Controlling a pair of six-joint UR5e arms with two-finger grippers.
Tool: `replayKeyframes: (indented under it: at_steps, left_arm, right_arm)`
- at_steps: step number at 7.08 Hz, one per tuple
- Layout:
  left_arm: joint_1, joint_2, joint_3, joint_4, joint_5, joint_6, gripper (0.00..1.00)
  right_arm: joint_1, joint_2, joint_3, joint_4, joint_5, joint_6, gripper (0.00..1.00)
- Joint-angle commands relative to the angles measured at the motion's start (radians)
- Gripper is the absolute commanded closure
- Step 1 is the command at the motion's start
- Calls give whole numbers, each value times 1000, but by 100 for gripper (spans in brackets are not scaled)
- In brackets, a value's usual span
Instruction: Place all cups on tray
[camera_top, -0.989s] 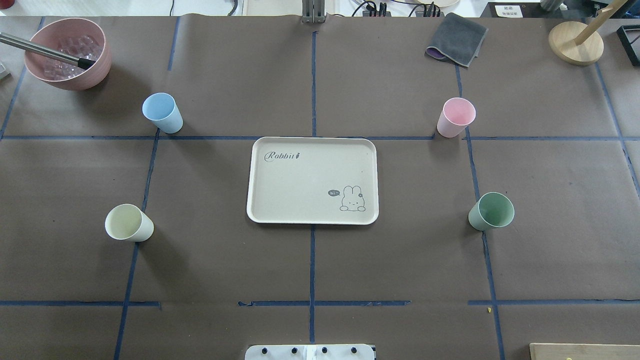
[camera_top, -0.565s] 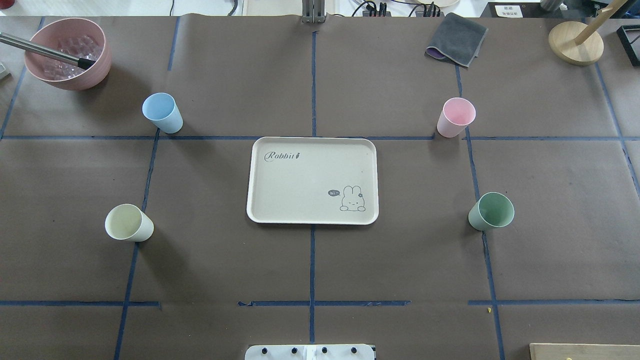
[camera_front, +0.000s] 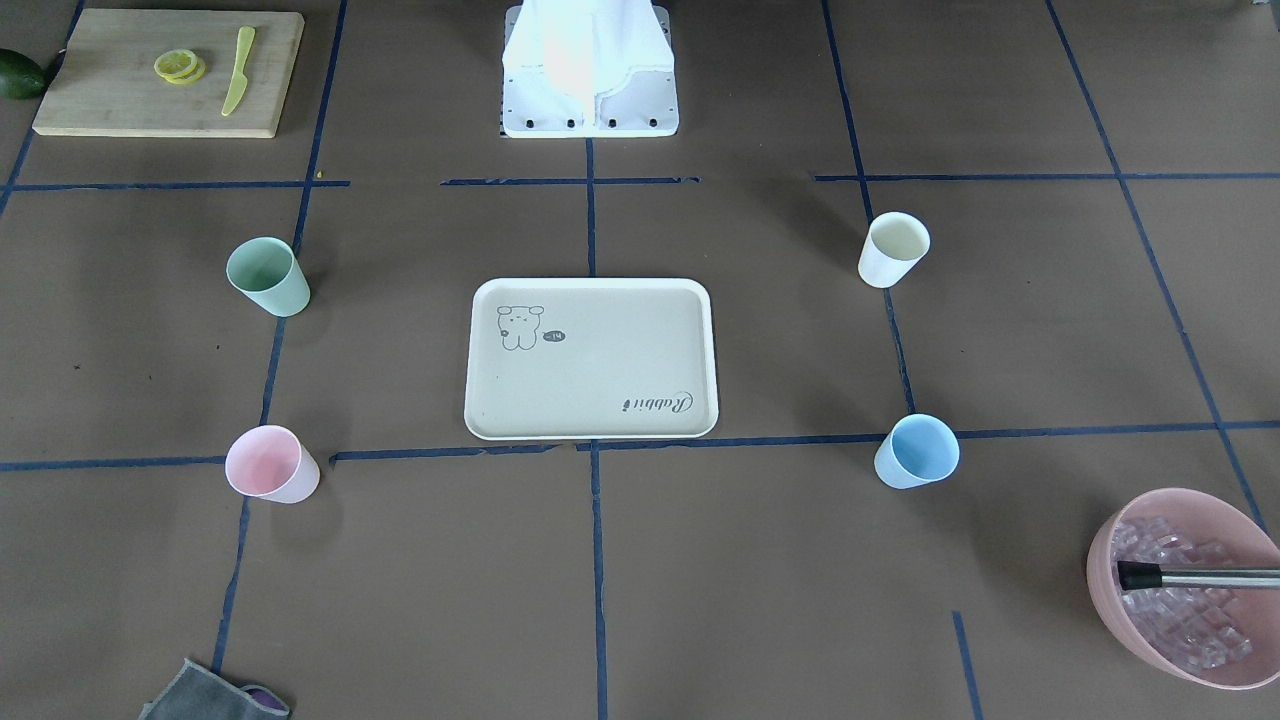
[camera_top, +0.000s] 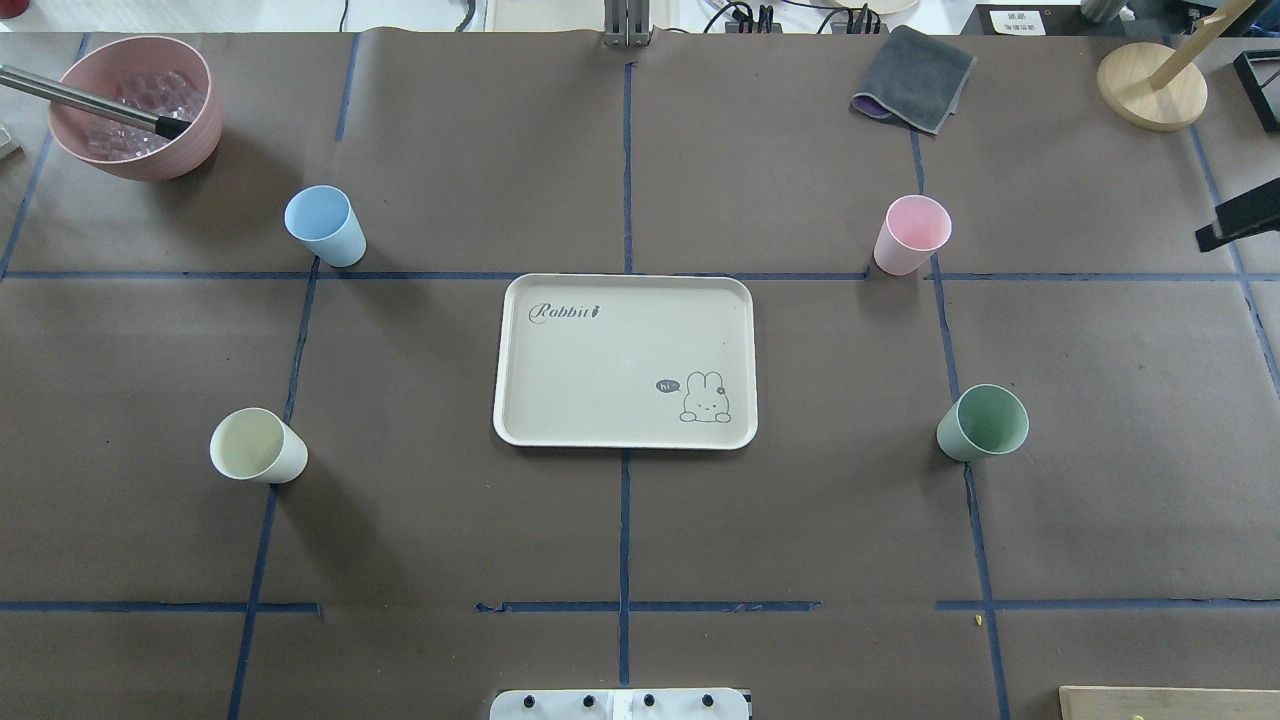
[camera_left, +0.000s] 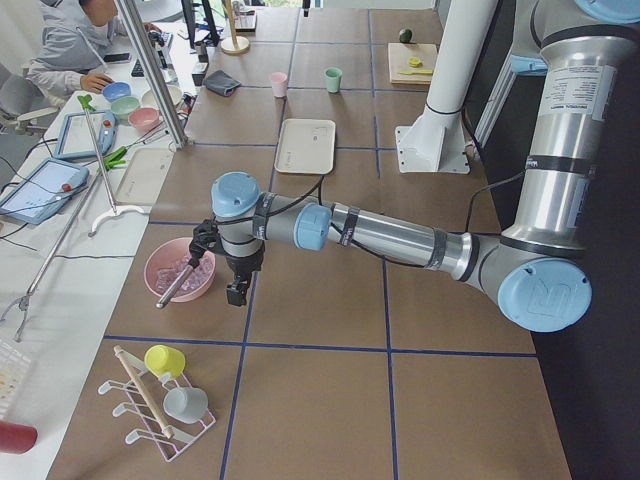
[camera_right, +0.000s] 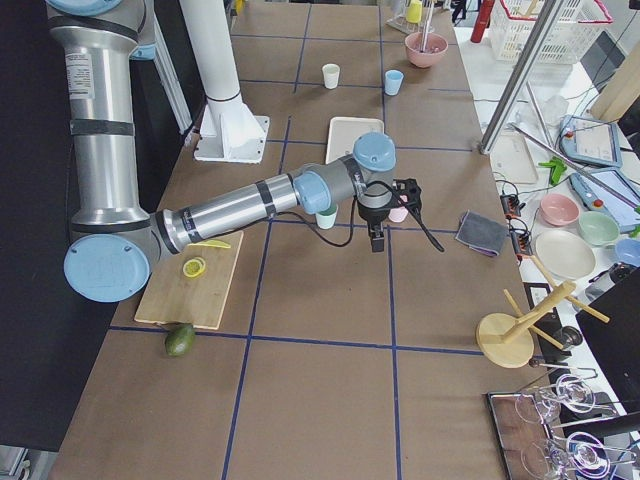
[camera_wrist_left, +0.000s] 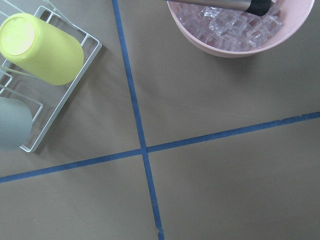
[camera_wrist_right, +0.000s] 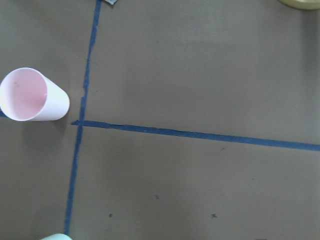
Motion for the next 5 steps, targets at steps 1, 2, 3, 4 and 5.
replayKeyframes:
  at_steps: [1,2,3,4,5]
  left_arm:
    - [1,1,-4,-6,-2,-1,1]
    - [1,1,-2,-6,-2,-1,1]
    - [1,1,-5,-6,-2,-1,1]
    - [1,1,-7,-6,-2,-1,1]
    - [1,1,-7,-6,-2,-1,1]
  right_arm:
    - [-216,6,113,0,-108,301,0]
    - [-327,1,117,4,-187,398,0]
    - [-375,-3,119,4,-228,437,0]
    - [-388,-3,111,4,-231,436,1]
    - [-417,-2,104,4,-243,437,1]
